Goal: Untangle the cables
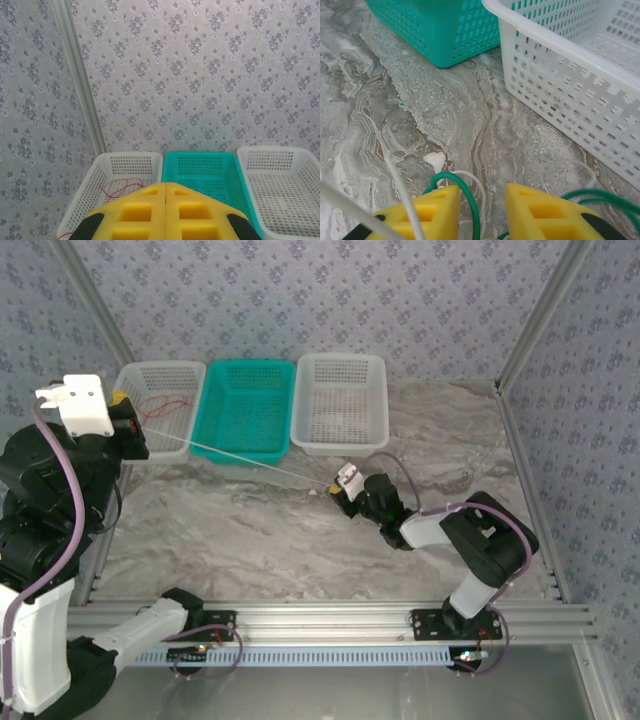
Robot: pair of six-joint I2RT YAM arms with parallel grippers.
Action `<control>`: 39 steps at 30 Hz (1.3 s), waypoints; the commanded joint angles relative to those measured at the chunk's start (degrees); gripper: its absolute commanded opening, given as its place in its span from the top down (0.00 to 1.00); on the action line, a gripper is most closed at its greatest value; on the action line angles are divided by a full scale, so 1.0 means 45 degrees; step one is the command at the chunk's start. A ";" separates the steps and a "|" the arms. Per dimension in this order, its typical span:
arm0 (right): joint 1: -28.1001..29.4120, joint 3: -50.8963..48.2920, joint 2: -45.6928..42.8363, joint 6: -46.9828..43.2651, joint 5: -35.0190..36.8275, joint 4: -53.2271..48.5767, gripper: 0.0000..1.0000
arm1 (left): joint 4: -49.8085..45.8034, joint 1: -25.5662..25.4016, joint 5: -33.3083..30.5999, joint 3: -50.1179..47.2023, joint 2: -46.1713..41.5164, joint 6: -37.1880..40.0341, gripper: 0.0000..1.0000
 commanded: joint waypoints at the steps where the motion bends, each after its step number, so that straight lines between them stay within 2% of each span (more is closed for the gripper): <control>1: -0.0169 -0.0036 0.0222 0.0407 0.0495 -0.1607 0.78 | 0.1322 0.0119 -0.0441 0.0002 -0.0398 -0.0368 1.00; 2: -0.0128 0.0015 0.0195 0.0596 0.0272 -0.1646 0.76 | 0.1398 0.0119 0.0095 -0.0559 -0.0372 -0.0707 1.00; 3: -0.0052 0.0009 0.0129 0.0743 -0.0190 -0.1688 0.68 | 0.1393 0.0119 0.0691 -0.1016 -0.0261 -0.1078 1.00; 5: 0.0168 0.0065 -0.0227 0.0985 -0.0786 -0.2171 0.40 | 0.1310 0.0138 0.1671 -0.1572 0.0210 -0.1767 1.00; 7: 0.0642 -0.0023 -0.0817 0.1018 -0.0508 -0.2594 0.06 | 0.1372 0.0140 0.2398 -0.1945 0.0721 -0.2179 1.00; 8: 0.0931 -0.0309 -0.1259 0.0868 -0.0313 -0.2506 0.00 | 0.1494 0.0158 0.2652 -0.2078 0.0948 -0.2280 1.00; 10: 0.1307 -0.0780 -0.2271 0.0628 -0.0327 -0.2430 0.00 | 0.1640 0.0214 0.3145 -0.2094 0.1385 -0.2324 1.00; 15: 0.1740 -0.0700 -0.4811 0.0454 -0.1679 -0.3675 0.00 | 0.1794 0.0413 0.4254 -0.1829 0.2144 -0.2551 1.00; 19: 0.1863 0.0054 -0.5305 0.0245 -0.1392 -0.3770 0.00 | 0.1916 0.0488 0.4590 -0.1752 0.2285 -0.2725 1.00; 22: 0.1841 0.0853 -0.4783 0.0106 -0.1186 -0.3218 0.00 | 0.1937 0.0527 0.4756 -0.1731 0.2276 -0.2820 1.00; 26: 0.1842 0.2395 -0.2973 -0.0026 -0.1568 -0.2815 0.00 | 0.1847 0.0593 0.4942 -0.1570 0.2126 -0.3044 1.00; 29: 0.1835 0.3028 -0.1588 0.0191 -0.2372 -0.2048 0.03 | 0.1714 0.0661 0.4910 -0.1308 0.1931 -0.3060 1.00; 31: 0.1870 0.3716 -0.0763 0.0327 -0.3053 -0.2359 0.05 | 0.1384 0.0707 0.4805 -0.0971 0.1852 -0.2929 1.00; 33: 0.2016 0.4530 0.0108 0.0150 -0.3321 -0.3268 0.10 | 0.1154 0.0737 0.4505 -0.0652 0.1720 -0.2752 1.00; 35: 0.2041 0.4558 0.0688 0.0275 -0.3306 -0.2819 0.18 | 0.1032 0.0763 0.4251 -0.0507 0.1548 -0.2609 1.00; 36: 0.1991 0.4495 0.0886 0.0371 -0.3265 -0.2449 0.25 | 0.0936 0.0768 0.4100 -0.0465 0.1444 -0.2547 1.00; 37: 0.1953 0.4516 0.1039 0.0440 -0.3046 -0.2343 0.36 | 0.0830 0.0783 0.3930 -0.0444 0.1331 -0.2486 1.00; 39: 0.1902 0.4719 0.1144 0.0420 -0.2315 -0.2834 0.63 | 0.0522 0.0784 0.3419 -0.0517 0.1073 -0.2415 1.00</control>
